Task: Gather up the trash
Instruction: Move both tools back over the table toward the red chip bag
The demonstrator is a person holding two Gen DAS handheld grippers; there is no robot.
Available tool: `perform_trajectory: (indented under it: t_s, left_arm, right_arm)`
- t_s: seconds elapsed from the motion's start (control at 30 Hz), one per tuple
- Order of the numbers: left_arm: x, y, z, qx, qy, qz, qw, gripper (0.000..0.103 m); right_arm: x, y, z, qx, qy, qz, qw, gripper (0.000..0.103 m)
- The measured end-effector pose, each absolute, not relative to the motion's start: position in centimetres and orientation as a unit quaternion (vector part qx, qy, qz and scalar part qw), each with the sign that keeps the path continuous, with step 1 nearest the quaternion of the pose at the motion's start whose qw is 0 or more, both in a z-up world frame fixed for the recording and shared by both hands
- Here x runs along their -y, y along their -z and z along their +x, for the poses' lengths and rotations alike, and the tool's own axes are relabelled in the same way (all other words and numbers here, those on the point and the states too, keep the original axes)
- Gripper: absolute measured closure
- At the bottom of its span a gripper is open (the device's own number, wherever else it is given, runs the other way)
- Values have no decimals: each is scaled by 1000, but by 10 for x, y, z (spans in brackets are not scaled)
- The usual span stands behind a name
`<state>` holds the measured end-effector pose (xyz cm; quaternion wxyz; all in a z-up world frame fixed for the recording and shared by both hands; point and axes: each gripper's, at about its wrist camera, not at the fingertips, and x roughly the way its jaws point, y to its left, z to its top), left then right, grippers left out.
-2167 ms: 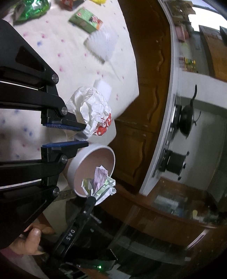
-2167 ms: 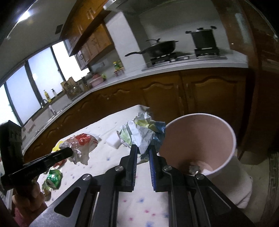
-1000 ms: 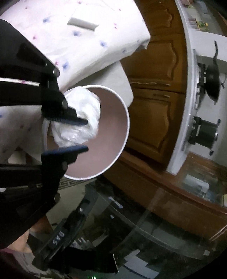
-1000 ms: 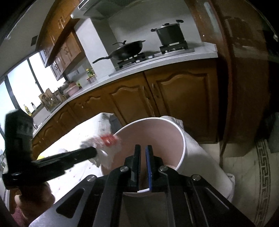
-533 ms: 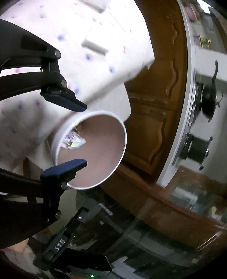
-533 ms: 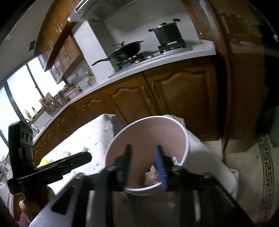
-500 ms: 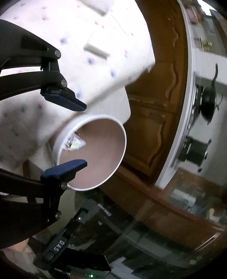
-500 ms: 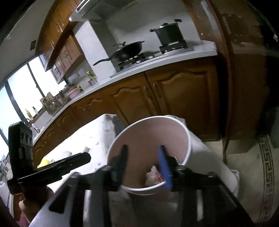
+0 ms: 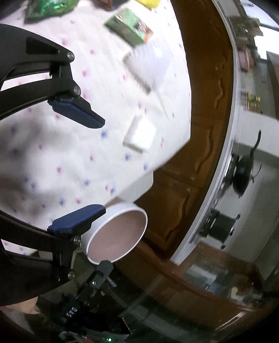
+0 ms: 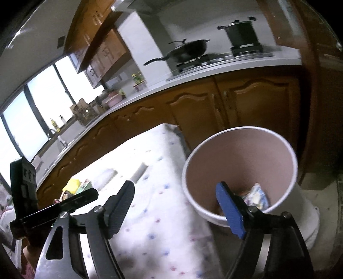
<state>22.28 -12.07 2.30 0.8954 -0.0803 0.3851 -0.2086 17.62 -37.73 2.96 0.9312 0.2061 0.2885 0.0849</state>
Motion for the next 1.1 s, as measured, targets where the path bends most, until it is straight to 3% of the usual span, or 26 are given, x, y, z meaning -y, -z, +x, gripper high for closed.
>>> perform_trajectory:
  t_s: [0.8, 1.1]
  left_arm:
    - [-14, -21, 208, -376, 77, -134, 914, 27]
    - [-73, -26, 215, -372, 15, -157, 915, 18]
  right_arm:
    - [278, -30, 209, -315, -171, 162, 920, 19]
    - [250, -25, 243, -333, -189, 109, 917, 19]
